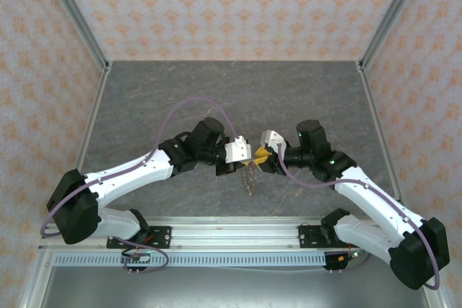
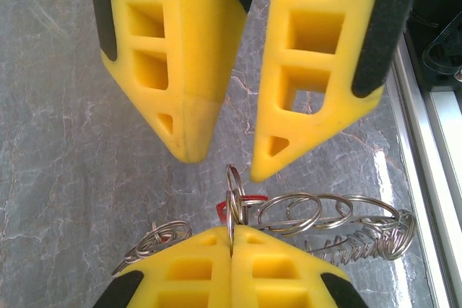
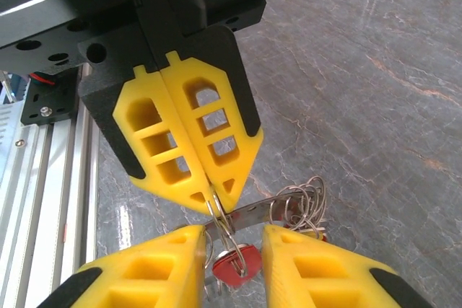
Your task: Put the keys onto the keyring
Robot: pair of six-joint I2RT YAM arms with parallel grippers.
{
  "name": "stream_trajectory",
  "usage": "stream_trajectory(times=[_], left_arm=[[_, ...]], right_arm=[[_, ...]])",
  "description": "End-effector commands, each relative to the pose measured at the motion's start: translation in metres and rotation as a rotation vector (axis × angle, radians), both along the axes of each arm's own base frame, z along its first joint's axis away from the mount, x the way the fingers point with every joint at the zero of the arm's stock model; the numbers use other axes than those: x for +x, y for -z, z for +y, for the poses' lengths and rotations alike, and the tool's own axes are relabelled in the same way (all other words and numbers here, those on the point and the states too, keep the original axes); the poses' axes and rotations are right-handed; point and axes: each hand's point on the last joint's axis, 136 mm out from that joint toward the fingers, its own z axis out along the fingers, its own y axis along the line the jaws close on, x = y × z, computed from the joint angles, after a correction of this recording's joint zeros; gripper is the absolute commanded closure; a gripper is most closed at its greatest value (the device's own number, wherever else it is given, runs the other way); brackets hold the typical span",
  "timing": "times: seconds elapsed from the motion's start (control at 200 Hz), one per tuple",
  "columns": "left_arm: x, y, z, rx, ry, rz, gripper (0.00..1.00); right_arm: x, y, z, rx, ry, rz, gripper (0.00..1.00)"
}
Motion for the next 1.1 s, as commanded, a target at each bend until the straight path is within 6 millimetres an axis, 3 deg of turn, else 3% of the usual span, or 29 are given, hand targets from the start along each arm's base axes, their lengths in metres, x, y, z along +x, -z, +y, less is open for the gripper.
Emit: stream_trajectory(times=[0.0,0.46,0.796,1.096], left_arm=[[-0.001,-0.031,-0.006,-0.086,0.014,-0.045,1.0],[-0.007,-0.039,-0.008,-0.12,0.036,-0.042,1.0],[-0.012,-0.042,-0.009,-0.145,0.051,-0.033,1.0],[-0.01,-0.034,-0.006,-0.114,0.034,-0.025,1.0]], right_arm=[[-0.002,-0.01,0.006,0.04,-0.054,-0.028,0.74],[0.008,-0.001,0.009,0.027,-0.05,-0.052,0.81],[0.008,0.005,0.008,0.004,-0.061,-0.072,0.79],[0.006,-0.012,0.011,0.046,-0.078,-0.097,0.96]])
